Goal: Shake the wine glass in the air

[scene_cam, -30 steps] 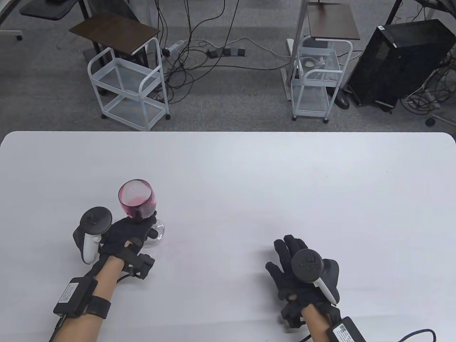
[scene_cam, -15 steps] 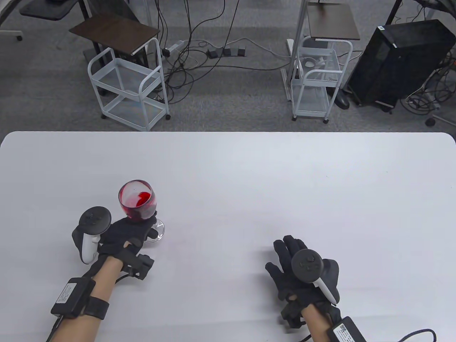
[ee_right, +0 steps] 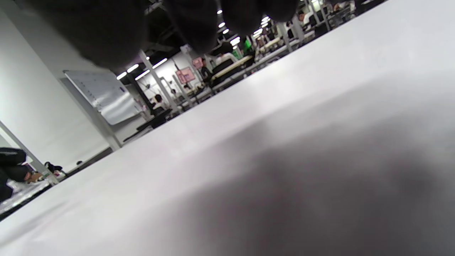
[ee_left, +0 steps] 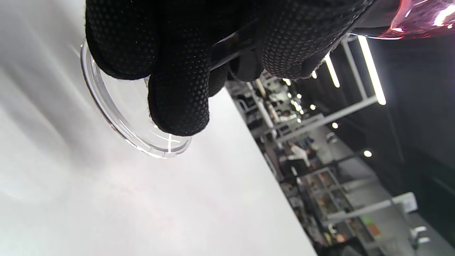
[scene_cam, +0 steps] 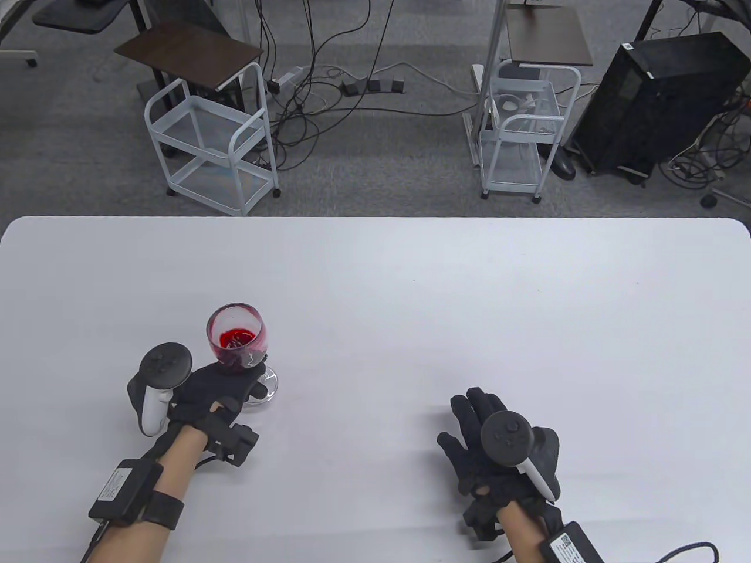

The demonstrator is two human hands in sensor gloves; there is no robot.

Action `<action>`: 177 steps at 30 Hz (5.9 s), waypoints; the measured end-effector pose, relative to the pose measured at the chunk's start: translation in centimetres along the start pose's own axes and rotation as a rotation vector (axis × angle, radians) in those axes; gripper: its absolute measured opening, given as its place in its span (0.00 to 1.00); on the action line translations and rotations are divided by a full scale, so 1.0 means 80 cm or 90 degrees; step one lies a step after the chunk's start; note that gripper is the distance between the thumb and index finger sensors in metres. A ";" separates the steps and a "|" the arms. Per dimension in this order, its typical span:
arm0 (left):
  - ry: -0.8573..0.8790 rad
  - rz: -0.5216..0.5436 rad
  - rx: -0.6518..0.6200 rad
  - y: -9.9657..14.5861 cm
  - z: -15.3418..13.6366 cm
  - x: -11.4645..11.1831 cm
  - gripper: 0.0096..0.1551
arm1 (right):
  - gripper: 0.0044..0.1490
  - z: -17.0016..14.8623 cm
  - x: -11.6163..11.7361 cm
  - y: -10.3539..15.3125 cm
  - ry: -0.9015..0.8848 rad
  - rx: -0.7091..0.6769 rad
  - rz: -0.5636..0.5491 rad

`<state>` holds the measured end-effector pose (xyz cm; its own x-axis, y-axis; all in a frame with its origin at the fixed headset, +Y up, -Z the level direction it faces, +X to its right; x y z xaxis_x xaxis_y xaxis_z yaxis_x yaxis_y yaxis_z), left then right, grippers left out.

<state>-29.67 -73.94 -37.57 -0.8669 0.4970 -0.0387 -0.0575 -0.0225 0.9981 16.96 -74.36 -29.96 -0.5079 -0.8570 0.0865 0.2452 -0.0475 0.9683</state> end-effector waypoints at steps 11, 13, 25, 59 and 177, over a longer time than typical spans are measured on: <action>0.031 -0.019 -0.021 0.003 0.006 -0.010 0.25 | 0.45 0.001 -0.002 0.002 0.004 -0.003 -0.005; 0.005 -0.010 -0.008 0.000 0.005 -0.007 0.25 | 0.45 0.001 -0.001 0.001 0.001 -0.002 -0.003; 0.015 -0.018 -0.012 -0.001 0.004 -0.007 0.25 | 0.45 0.001 -0.002 0.003 0.003 -0.004 -0.006; 0.007 -0.016 -0.014 0.002 0.004 -0.004 0.25 | 0.45 0.002 0.000 0.001 0.004 -0.005 0.000; 0.041 -0.114 -0.008 -0.013 0.012 -0.119 0.25 | 0.45 -0.002 0.003 0.000 -0.003 -0.006 0.014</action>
<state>-20.85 -77.79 -38.17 -0.8718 0.4378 -0.2198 -0.2202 0.0506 0.9741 16.96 -74.60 -30.00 -0.5066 -0.8553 0.1089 0.2641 -0.0336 0.9639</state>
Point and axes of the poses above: the tracker on the back of each hand, its own z axis roughly to the thumb side, its own y axis roughly from the fingertips to the wrist, x = y × z, the point moved 3 cm from there along -y, roughly from the wrist to the fingertips, and after that the axes turned 12 degrees about -x, right-handed, at the moved point
